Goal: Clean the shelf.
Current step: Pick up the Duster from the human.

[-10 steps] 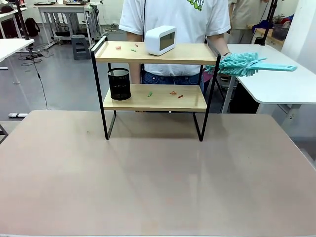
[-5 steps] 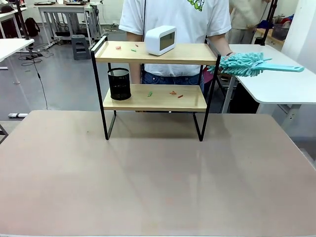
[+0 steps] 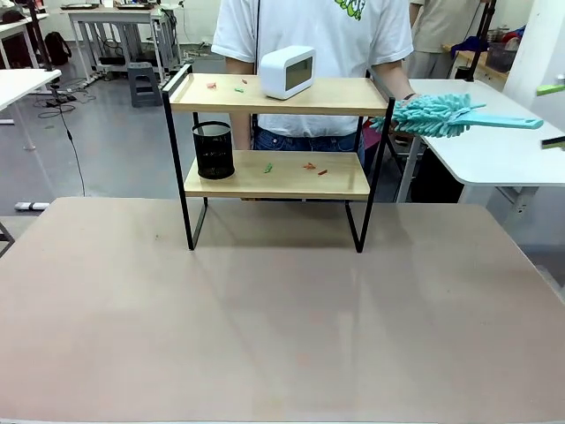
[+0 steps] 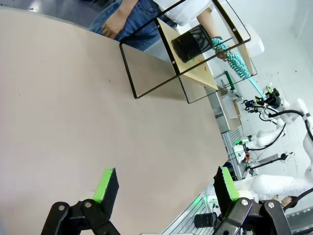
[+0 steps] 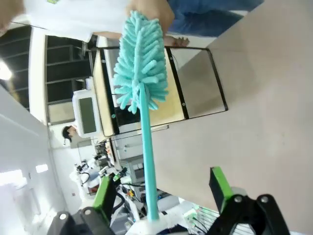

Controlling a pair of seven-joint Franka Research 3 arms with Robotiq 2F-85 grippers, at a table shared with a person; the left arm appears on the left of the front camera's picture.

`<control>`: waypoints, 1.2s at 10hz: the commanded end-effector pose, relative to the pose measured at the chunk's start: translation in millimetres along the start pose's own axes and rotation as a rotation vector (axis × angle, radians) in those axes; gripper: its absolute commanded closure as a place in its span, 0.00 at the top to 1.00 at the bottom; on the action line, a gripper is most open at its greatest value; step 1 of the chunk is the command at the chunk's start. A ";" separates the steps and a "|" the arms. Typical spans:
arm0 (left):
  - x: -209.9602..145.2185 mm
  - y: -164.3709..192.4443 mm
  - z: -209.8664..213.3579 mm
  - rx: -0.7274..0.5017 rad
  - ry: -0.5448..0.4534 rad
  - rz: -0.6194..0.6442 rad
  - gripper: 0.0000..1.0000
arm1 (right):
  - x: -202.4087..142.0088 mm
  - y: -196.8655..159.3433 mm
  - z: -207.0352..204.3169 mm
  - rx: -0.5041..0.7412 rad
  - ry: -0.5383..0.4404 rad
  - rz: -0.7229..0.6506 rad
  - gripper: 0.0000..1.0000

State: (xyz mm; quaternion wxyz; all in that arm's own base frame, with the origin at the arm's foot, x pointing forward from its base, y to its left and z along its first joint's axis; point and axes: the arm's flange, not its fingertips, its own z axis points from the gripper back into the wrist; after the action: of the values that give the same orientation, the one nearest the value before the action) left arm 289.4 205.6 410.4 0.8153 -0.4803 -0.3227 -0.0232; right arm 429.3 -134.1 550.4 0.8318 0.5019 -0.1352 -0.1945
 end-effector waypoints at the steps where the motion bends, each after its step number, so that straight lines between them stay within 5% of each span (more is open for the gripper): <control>1: 0.2 0.0 -0.3 -0.017 -0.019 -0.025 1.00 | 25.4 29.3 -18.7 -0.111 0.022 -0.036 1.00; 4: 0.2 0.0 -0.3 -0.017 -0.019 -0.025 1.00 | 40.1 46.2 -67.9 -0.146 0.135 -0.073 1.00; 10: 0.2 0.0 -0.3 -0.017 -0.019 -0.025 1.00 | 52.5 39.0 -83.9 -0.142 0.127 -0.055 1.00; 11: 0.2 0.0 -0.3 -0.017 -0.019 -0.025 1.00 | 52.3 38.4 -85.0 -0.152 0.138 -0.059 0.44; 12: 0.2 0.0 -0.3 -0.017 -0.019 -0.025 1.00 | 51.8 38.5 -85.9 -0.147 0.154 -0.057 0.44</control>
State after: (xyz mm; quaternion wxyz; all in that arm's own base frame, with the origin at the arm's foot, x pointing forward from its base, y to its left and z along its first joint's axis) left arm 289.3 205.9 409.9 0.8153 -0.4803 -0.3227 -0.0236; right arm 515.4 -75.4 543.2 0.8670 0.4558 -0.0509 -0.1949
